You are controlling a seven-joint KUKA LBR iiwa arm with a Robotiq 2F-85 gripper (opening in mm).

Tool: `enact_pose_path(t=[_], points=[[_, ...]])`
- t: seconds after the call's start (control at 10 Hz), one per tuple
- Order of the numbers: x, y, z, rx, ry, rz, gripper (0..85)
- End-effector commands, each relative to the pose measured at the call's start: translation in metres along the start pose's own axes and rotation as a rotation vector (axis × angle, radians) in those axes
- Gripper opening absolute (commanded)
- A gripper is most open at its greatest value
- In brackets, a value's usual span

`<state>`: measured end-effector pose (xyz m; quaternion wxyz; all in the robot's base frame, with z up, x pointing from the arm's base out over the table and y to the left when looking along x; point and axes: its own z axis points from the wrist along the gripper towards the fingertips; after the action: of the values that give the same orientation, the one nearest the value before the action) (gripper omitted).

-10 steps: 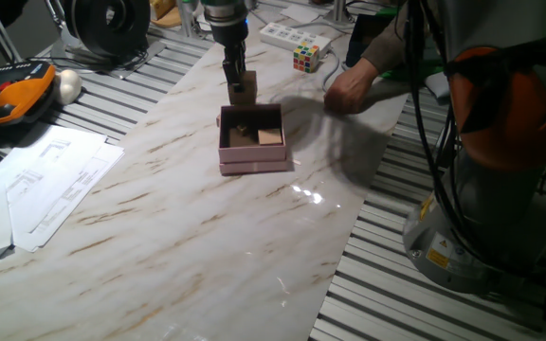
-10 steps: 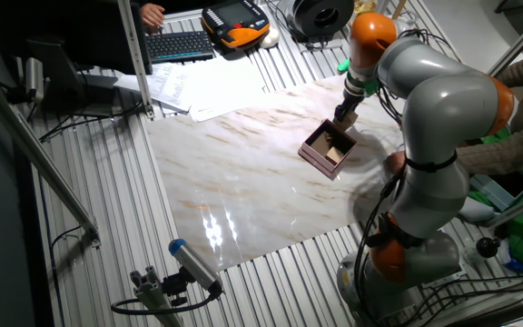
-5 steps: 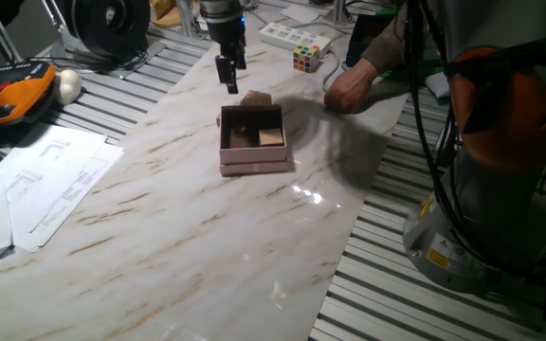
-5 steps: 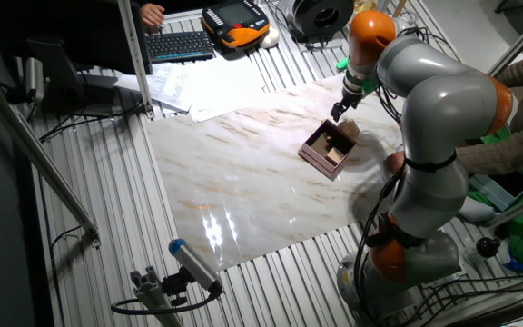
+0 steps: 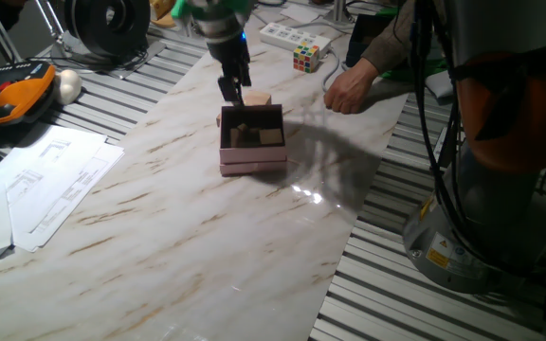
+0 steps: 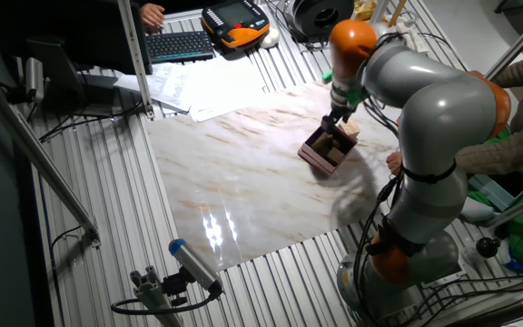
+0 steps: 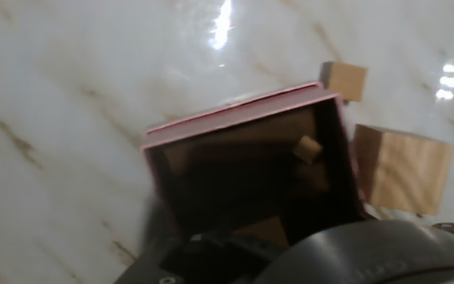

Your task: Take everything out of the gift box

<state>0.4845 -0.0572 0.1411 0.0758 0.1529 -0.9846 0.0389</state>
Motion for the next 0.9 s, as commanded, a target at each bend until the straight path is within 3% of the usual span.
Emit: enact_pose_path(t=[0.0, 0.4, 0.6, 0.8], points=[[0.002, 0.0, 0.006, -0.011, -0.003, -0.015, 68.0], [0.018, -0.003, 0.034, -0.025, -0.001, -0.074, 68.0], [0.027, 0.008, 0.048, -0.011, -0.026, -0.07, 68.0], [0.031, 0.006, 0.057, -0.018, -0.03, -0.078, 68.0]])
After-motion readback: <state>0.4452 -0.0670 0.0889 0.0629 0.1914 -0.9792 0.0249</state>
